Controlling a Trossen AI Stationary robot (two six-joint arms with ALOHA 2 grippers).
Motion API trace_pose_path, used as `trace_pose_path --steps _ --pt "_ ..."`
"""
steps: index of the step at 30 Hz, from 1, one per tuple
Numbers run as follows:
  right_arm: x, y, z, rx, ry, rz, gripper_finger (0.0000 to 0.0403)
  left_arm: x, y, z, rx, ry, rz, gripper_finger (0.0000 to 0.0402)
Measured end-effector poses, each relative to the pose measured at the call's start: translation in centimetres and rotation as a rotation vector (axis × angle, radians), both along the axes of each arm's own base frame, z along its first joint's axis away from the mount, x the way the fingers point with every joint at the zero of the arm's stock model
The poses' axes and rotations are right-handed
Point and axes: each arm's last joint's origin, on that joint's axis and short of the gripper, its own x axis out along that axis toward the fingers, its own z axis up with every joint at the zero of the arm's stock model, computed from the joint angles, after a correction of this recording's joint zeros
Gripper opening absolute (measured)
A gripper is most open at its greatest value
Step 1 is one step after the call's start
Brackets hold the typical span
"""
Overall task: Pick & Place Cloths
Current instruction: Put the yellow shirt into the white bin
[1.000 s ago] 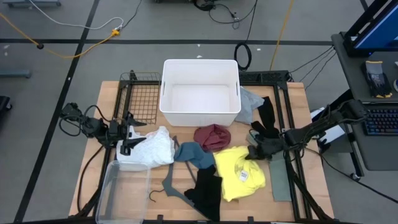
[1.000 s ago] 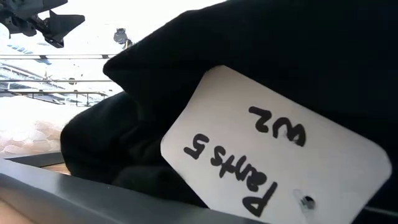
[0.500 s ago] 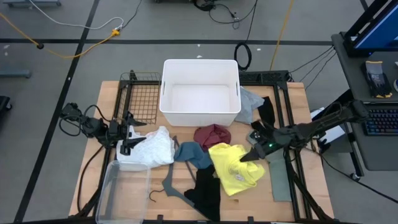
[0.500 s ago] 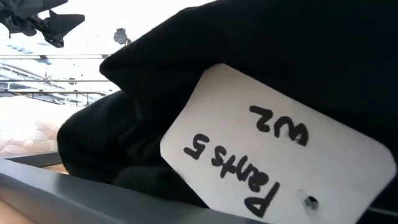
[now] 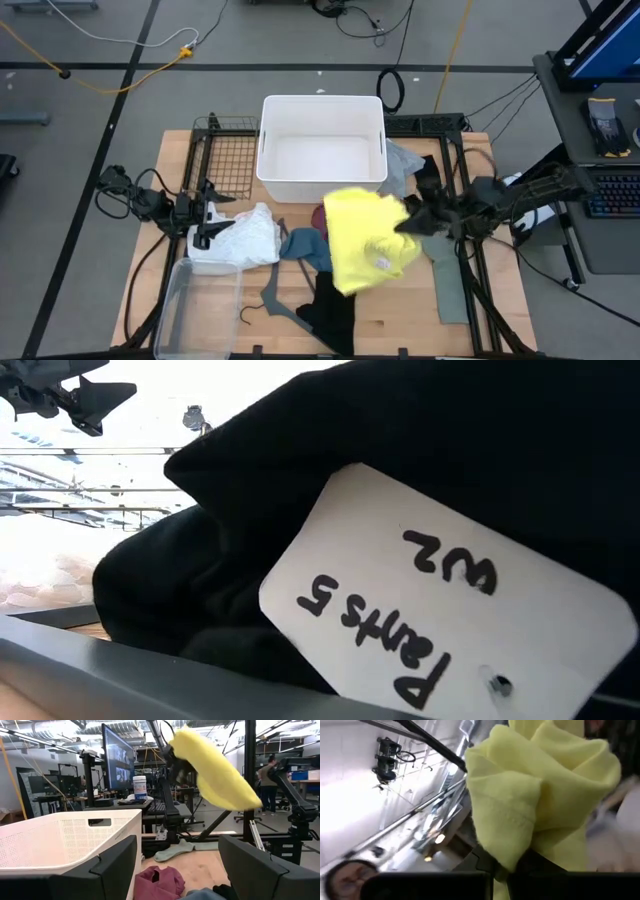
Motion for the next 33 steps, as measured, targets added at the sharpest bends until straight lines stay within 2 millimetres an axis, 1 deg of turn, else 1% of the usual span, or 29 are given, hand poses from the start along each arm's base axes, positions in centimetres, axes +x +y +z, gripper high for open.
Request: trace_pose_path --steps 5,7,10,17,22,27,29,33 --pt "0.3 -2.0 2.5 -0.221 -0.124 -0.188 0.001 0.0 0.0 0.0 0.0 0.0 0.0 0.0283" --pt "0.6 -2.7 3.5 -0.307 -0.132 -0.256 0.001 0.0 0.0 0.0 0.0 -0.001 0.0 0.0283" --pt "1.5 -3.8 5.0 -0.417 -0.097 -0.336 0.001 0.0 0.0 0.0 0.0 -0.001 -0.001 0.0283" --pt "4.2 -5.9 8.0 -0.623 -0.02 -0.397 0.001 0.0 0.0 0.0 0.0 -0.001 -0.001 0.0283" --pt "6.6 -7.0 9.4 -0.74 0.036 -0.426 0.001 0.0 0.0 0.0 -0.004 -0.002 -0.001 0.0283" --pt "8.4 -8.2 10.5 -0.839 0.036 -0.479 0.001 0.0 0.0 0.0 -0.007 -0.002 -0.002 0.0283" --pt "8.8 -9.1 10.9 -0.884 0.041 -0.515 0.001 0.0 0.0 0.0 -0.009 -0.003 -0.003 0.0283" --pt "9.5 -11.3 10.8 -1.005 0.138 -0.641 0.001 0.0 0.0 0.0 -0.009 -0.003 -0.008 0.0283"
